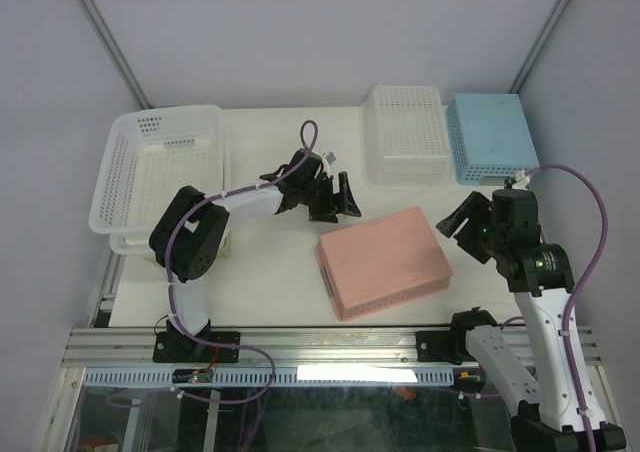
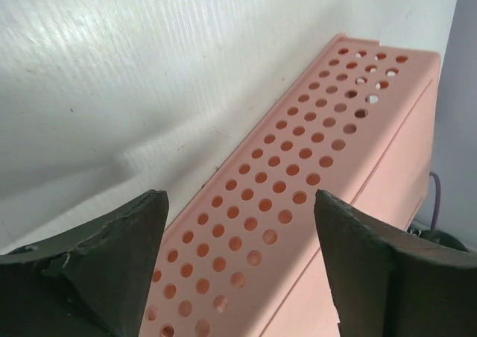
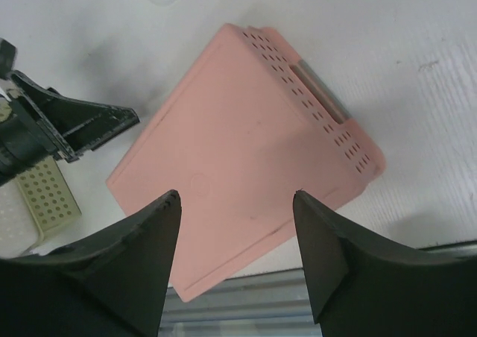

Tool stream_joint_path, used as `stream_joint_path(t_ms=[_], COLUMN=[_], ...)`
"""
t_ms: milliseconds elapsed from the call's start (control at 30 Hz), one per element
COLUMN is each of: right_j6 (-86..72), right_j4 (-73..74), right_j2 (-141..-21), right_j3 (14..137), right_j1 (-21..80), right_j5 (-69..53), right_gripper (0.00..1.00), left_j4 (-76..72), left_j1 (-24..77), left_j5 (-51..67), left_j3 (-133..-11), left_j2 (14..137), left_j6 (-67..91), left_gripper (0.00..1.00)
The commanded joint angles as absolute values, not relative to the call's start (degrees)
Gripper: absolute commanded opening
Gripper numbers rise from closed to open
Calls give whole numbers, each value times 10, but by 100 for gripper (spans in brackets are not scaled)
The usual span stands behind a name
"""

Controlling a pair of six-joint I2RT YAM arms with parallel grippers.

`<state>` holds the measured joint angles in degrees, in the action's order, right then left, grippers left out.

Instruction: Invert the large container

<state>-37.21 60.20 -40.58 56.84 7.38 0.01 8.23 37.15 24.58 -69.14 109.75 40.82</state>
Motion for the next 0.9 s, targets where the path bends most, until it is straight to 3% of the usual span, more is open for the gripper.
stream_joint_path(t_ms=[0,267,867], right_j6=[-387,-431,-530], right_j4=[660,742,638], right_j2=[-416,-431,-440], right_j3=[590,541,406], right_j1=[76,76,76], right_j5=[3,89,-25], right_gripper=[65,66,53], left_j4=[138,198,223], left_j1=[376,376,382], left_j5=[167,115,276], left_j3=[-753,-791,-708], left_j2=[1046,987,983], left_j6=[330,271,233], left_gripper=[85,93,95])
